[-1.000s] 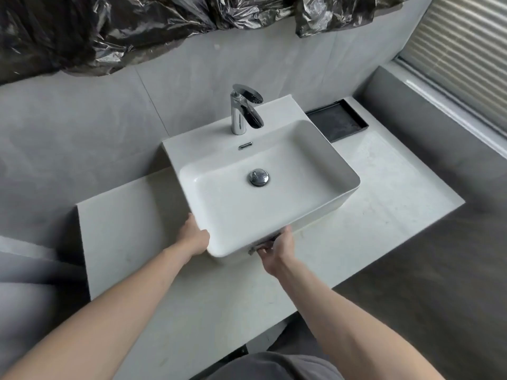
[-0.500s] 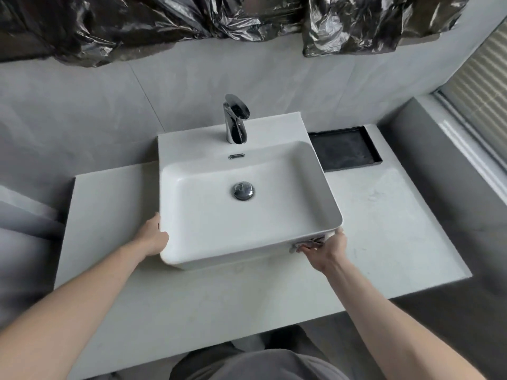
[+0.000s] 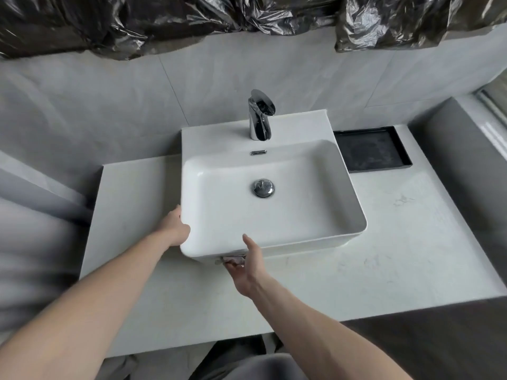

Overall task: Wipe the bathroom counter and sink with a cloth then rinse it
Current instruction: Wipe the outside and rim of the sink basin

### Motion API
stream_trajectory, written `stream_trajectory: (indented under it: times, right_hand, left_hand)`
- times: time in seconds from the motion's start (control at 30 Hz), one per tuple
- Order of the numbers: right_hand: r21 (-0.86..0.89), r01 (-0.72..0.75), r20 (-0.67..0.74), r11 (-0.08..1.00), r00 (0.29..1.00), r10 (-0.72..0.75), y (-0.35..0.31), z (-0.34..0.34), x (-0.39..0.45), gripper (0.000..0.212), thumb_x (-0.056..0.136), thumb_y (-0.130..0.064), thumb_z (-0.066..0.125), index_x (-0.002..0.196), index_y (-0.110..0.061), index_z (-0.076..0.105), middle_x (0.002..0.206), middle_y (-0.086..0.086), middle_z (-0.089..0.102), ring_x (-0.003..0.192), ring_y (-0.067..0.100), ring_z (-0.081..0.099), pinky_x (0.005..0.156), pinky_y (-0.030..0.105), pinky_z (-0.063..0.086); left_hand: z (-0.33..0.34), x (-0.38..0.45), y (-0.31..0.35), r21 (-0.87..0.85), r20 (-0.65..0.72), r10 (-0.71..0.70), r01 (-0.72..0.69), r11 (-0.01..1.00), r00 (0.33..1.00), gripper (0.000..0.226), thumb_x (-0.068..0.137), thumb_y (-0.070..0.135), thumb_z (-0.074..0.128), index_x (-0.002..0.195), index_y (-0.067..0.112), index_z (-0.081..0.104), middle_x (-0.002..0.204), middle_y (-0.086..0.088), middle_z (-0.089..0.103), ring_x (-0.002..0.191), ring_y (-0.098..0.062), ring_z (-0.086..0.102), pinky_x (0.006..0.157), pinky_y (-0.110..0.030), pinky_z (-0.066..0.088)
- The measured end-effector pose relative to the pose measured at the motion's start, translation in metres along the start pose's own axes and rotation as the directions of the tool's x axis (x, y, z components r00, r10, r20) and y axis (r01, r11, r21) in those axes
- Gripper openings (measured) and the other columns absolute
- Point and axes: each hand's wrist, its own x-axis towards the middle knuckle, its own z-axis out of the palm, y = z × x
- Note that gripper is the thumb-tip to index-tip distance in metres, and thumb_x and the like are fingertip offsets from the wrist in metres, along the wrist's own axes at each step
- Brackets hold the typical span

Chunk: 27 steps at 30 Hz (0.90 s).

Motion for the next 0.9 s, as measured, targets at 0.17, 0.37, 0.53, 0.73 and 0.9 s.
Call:
stream_trajectory:
  times: [0.17, 0.37, 0.53, 0.73, 0.9]
  right_hand:
    - [-0.018, 0.031, 0.031, 0.999, 0.999, -0.03, -0.01, -0.011, 0.0, 0.038, 0.085, -0.031, 0.076, 0.108, -0.004, 0.061, 0.082, 0.013, 0.058, 0.055, 0.023, 0.053, 0.075, 0.039, 0.058]
    - [-0.004, 0.213, -0.076, 0.977, 0.974, -0.212, -0.081, -0.066, -0.01, 0.035, 0.082, -0.03, 0.074, 0.104, -0.006, 0.06, 0.09, 0.015, 0.059, 0.066, 0.028, 0.054, 0.081, 0.043, 0.05]
    - [-0.047, 0.316, -0.209, 0.948, 0.925, -0.319, -0.141, -0.111, -0.016, 0.024, 0.09, -0.029, 0.068, 0.098, -0.011, 0.053, 0.075, 0.006, 0.045, 0.054, 0.019, 0.038, 0.063, 0.034, 0.041]
    - [-0.233, 0.387, -0.254, 0.892, 0.861, -0.44, -0.173, -0.136, -0.016, 0.042, 0.08, -0.032, 0.072, 0.112, -0.015, 0.051, 0.09, 0.015, 0.055, 0.064, 0.028, 0.051, 0.071, 0.033, 0.046]
    - [-0.506, 0.548, -0.054, 0.666, 0.751, -0.658, -0.19, -0.162, -0.027, 0.048, 0.09, -0.016, 0.062, 0.135, -0.028, 0.048, 0.084, 0.008, 0.057, 0.069, 0.023, 0.054, 0.068, 0.037, 0.048]
  left_hand:
    - [0.0, -0.008, 0.009, -0.024, -0.01, 0.02, -0.02, 1.0, 1.0, 0.071, 0.081, 0.015, 0.048, 0.151, 0.021, 0.037, 0.148, -0.004, 0.053, 0.13, -0.032, 0.053, 0.106, -0.041, 0.047]
    - [-0.002, -0.009, 0.006, -0.041, 0.005, 0.03, -0.03, 0.999, 1.0, 0.074, 0.08, 0.014, 0.046, 0.153, 0.021, 0.036, 0.151, -0.004, 0.051, 0.132, -0.032, 0.052, 0.107, -0.041, 0.046]
    - [-0.001, -0.009, 0.006, -0.066, 0.008, 0.01, -0.01, 0.998, 1.0, 0.075, 0.08, 0.013, 0.046, 0.153, 0.024, 0.036, 0.148, -0.002, 0.053, 0.13, -0.031, 0.054, 0.107, -0.041, 0.047]
    - [0.005, -0.015, 0.017, -0.076, -0.074, -0.05, 0.044, 0.996, 0.996, 0.078, 0.085, 0.011, 0.047, 0.158, 0.026, 0.026, 0.153, -0.004, 0.049, 0.132, -0.033, 0.052, 0.108, -0.04, 0.046]
    - [0.024, -0.028, 0.039, -0.036, -0.197, -0.172, 0.168, 0.985, 0.965, 0.078, 0.094, 0.001, 0.045, 0.162, 0.016, 0.01, 0.161, -0.011, 0.034, 0.148, -0.038, 0.028, 0.118, -0.041, 0.032]
